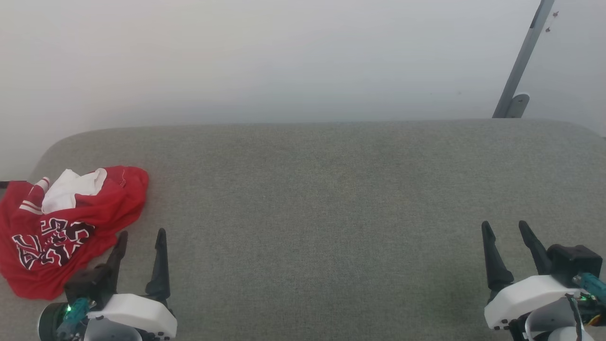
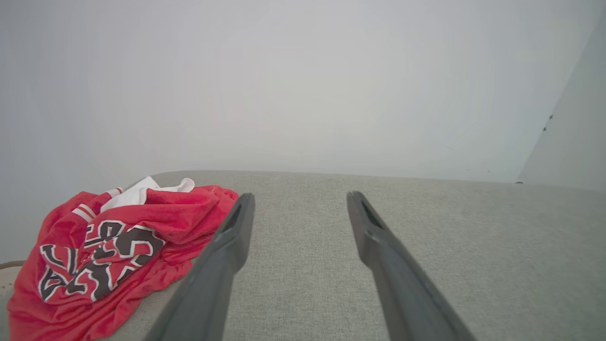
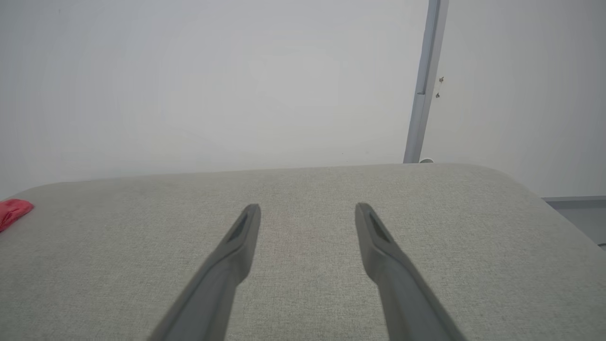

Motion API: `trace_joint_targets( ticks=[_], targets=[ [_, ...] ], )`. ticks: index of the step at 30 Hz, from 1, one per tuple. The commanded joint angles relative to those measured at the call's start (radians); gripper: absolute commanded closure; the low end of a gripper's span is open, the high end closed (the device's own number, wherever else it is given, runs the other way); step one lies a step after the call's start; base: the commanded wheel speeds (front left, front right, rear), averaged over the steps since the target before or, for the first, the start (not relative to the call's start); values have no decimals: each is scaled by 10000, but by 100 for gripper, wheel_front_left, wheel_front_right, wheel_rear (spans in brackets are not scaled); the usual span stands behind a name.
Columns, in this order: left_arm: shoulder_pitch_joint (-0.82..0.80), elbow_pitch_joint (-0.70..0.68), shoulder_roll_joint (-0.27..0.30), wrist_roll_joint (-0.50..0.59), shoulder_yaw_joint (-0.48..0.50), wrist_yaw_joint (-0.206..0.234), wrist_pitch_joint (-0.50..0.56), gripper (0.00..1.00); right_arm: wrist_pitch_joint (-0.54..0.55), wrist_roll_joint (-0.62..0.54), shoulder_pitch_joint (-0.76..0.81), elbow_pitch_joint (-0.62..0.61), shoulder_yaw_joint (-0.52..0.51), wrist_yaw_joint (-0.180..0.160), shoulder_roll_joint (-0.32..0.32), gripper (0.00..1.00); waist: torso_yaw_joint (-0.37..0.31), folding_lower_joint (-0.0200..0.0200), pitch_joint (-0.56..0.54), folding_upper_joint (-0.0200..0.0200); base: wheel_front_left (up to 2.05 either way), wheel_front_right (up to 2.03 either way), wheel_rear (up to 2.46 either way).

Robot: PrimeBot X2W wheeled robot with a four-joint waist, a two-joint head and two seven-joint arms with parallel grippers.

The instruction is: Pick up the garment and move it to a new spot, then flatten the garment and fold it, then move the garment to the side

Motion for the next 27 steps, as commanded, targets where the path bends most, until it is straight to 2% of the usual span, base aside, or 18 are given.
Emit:
trace_joint_targets(
  ticks=[1, 15, 27],
  targets=[
    [26, -46, 15, 208, 36, -50, -100, 0, -91, -200, 39, -64, -1, 7, 3, 0, 4, 0, -3, -1, 0, 0, 0],
    [94, -66, -28, 1267, 178, -163, -357, 0, -276, -1209, 96, -183, 12, 6, -9, 0, 27, 0, -59, -1, 0, 0, 0],
    [105, -81, -239, 1153, 306, -288, -338, 0, -296, -1202, 89, -170, 61, 6, -34, 0, 48, 0, -56, -1, 0, 0, 0]
  ],
)
